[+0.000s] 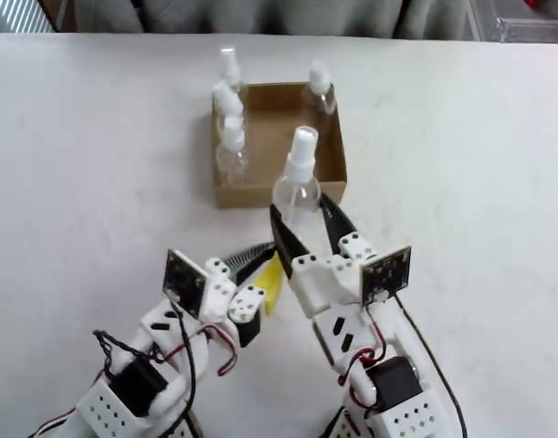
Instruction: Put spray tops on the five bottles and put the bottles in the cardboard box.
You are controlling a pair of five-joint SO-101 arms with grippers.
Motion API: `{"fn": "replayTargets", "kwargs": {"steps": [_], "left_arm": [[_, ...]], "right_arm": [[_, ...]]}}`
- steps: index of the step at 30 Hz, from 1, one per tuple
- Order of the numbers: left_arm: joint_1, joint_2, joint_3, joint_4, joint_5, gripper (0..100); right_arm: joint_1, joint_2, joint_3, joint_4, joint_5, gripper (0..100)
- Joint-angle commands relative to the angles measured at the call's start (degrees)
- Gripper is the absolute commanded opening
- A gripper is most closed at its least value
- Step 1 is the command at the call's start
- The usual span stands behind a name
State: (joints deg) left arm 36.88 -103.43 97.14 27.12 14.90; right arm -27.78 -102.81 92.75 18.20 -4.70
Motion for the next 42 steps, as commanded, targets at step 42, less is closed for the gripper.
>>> {"fn": "replayTargets", "kwargs": {"steps": [42], "left_arm": [[-1.36,-0.57,-0.18,-1.23,-0.35,2]], "right_arm": [[-4.53,-0.48,-13.89,9.98,-3.43,1.5]]}}
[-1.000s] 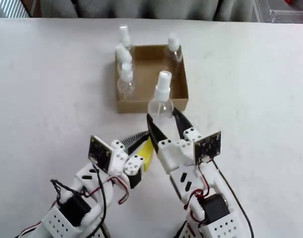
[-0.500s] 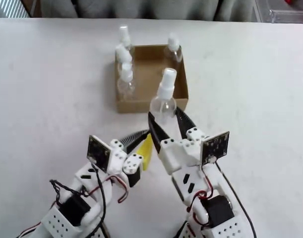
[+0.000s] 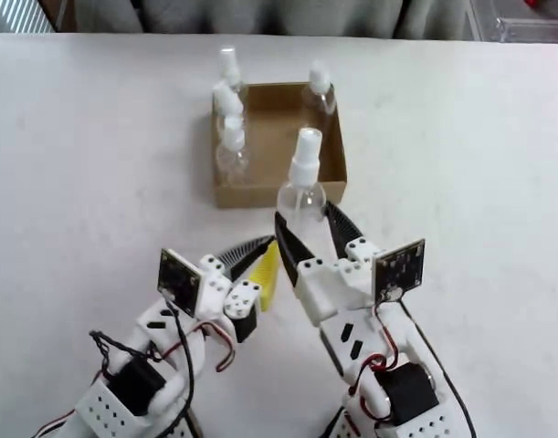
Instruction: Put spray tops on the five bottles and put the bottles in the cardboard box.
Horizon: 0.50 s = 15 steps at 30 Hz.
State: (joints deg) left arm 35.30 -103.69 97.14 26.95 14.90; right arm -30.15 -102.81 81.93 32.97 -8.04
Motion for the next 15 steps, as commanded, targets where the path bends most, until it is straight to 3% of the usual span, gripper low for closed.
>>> {"fn": "replayTargets", "kwargs": {"steps": [1,7,15], "left_arm": [[0.22,-0.31,-0.18,-1.05,-0.35,2],[-0.04,-0.4,-0.18,-1.05,-0.35,2],[0.04,-0.66,-0.18,-1.05,-0.35,2]], "right_arm": [[-3.21,-0.48,-3.52,-5.23,0.44,1.5],[-11.3,4.09,-4.13,-8.92,5.45,1.5],[-8.57,22.9,-4.31,-25.54,5.45,1.5]]}}
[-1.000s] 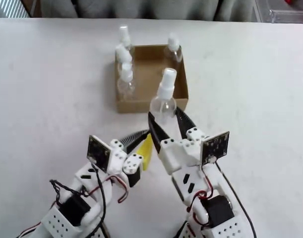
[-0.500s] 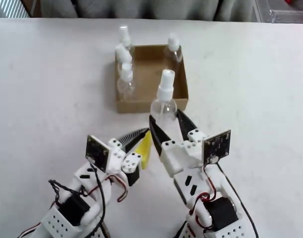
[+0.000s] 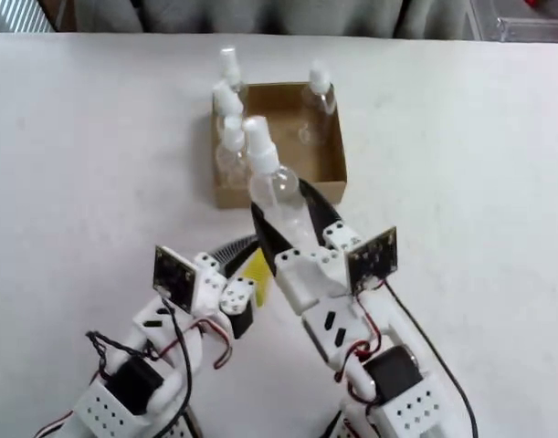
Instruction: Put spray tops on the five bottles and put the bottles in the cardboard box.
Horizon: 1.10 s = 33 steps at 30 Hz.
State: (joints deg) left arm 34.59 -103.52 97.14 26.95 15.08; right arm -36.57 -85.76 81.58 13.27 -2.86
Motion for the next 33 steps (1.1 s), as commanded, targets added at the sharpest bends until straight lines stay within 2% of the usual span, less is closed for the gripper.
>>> {"fn": "replayTargets", "kwargs": {"steps": [1,13,17,25,33], "left_arm": [[0.84,-0.84,-0.18,-1.05,-0.53,2],[0.57,-0.84,-0.18,-2.99,-0.53,2],[-0.84,-0.84,-0.18,-4.4,-0.53,2],[-2.51,-0.66,-0.18,-4.13,-0.53,2],[-2.68,-0.57,-0.18,-3.87,-0.53,2]], "right_arm": [[-2.15,7.43,-4.4,-7.08,0.26,1.5],[-2.51,12.7,-6.42,-9.8,-0.18,1.5],[-2.42,9.1,-7.38,-2.15,-3.6,1.5],[-2.59,-2.68,-7.74,10.77,-3.34,1.5],[-2.15,-9.63,-7.74,18.95,-3.16,1.5]]}}
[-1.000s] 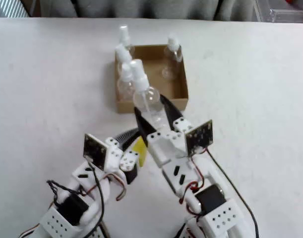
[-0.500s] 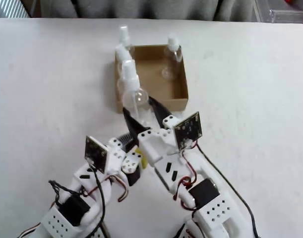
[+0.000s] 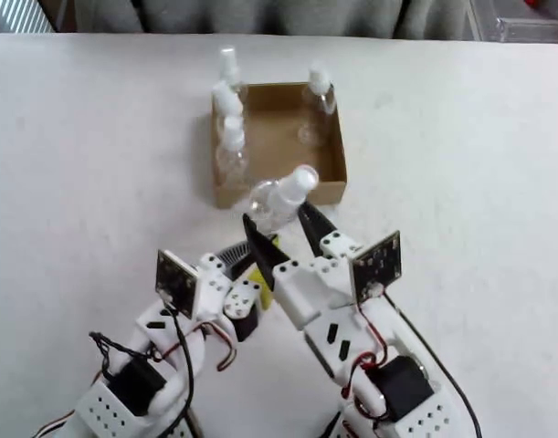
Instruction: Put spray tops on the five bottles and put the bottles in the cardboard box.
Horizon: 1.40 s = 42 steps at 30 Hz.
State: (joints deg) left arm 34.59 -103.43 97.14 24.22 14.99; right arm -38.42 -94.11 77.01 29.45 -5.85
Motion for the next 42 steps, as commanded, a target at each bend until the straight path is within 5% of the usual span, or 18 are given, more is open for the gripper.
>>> {"fn": "replayTargets", "kwargs": {"steps": [1,11,19,25,34,42], "left_arm": [[-3.03,-0.66,-0.18,-1.14,-0.44,2],[-5.49,-0.92,-0.18,1.76,-0.44,2],[-5.76,-0.92,-0.18,2.99,-0.79,2],[-6.64,-0.92,-0.35,11.96,-0.97,2],[-29.23,-0.92,-0.26,17.14,-9.49,2],[-36.79,-0.92,-0.18,22.42,-9.85,2]], "right_arm": [[-0.31,-1.63,-3.16,3.56,0.26,1.5],[0.13,-1.54,-3.08,4.0,2.99,1.5],[10.86,11.82,-3.16,-12.09,6.33,1.5],[16.66,25.27,-5.19,-22.81,6.68,1.5],[22.9,47.43,-18.81,-22.99,6.24,1.5],[23.78,62.46,-28.57,-23.08,6.42,1.5]]}}
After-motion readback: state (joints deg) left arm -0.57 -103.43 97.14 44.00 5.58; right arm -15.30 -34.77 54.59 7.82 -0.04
